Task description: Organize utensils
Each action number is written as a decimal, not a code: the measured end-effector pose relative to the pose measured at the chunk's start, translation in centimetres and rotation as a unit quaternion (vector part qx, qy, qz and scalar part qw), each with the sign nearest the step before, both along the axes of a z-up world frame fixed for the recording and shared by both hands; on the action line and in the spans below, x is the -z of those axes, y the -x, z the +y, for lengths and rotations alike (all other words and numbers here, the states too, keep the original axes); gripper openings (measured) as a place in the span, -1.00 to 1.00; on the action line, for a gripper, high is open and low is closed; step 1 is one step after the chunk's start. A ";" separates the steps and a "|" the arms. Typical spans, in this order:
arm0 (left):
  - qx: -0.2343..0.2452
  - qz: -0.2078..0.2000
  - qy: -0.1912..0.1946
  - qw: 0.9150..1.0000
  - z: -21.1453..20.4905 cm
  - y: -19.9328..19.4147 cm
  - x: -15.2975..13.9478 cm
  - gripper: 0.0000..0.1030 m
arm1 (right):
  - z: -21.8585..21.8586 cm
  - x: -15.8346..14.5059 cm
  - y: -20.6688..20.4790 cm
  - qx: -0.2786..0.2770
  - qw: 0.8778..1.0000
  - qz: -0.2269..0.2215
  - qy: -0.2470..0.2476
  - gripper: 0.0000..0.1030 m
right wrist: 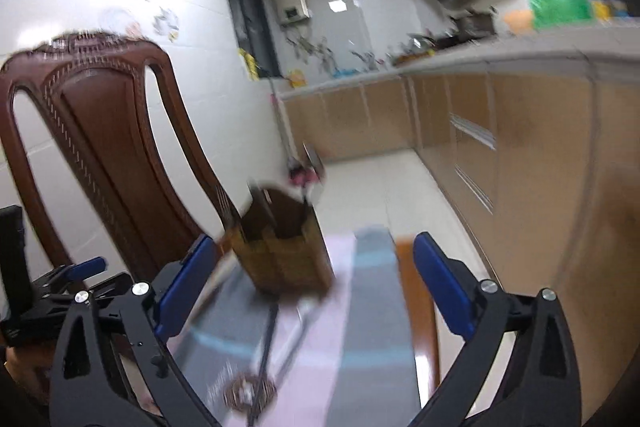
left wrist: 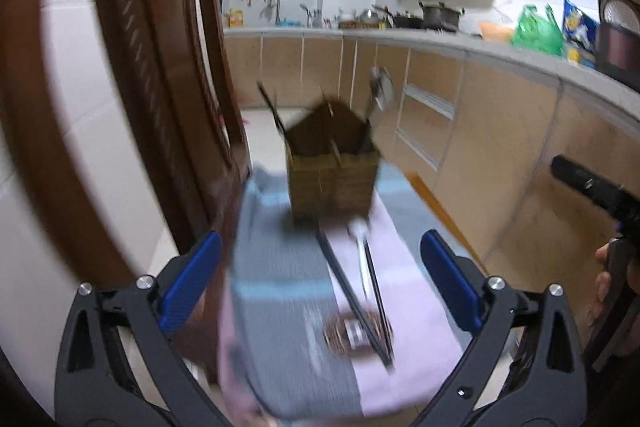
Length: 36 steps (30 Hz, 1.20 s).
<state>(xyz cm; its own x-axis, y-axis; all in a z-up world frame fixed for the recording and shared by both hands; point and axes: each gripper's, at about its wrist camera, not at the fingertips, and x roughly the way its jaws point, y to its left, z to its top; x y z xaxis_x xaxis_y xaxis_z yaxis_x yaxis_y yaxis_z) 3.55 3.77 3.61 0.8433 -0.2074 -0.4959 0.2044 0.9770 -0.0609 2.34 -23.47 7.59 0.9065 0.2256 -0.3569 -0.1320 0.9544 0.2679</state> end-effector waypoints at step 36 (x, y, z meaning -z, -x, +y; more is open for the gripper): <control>0.019 0.073 -0.010 0.997 -2.7 6.4 8.7 0.90 | 4.1 9.1 11.4 -0.054 0.992 0.076 0.082 0.88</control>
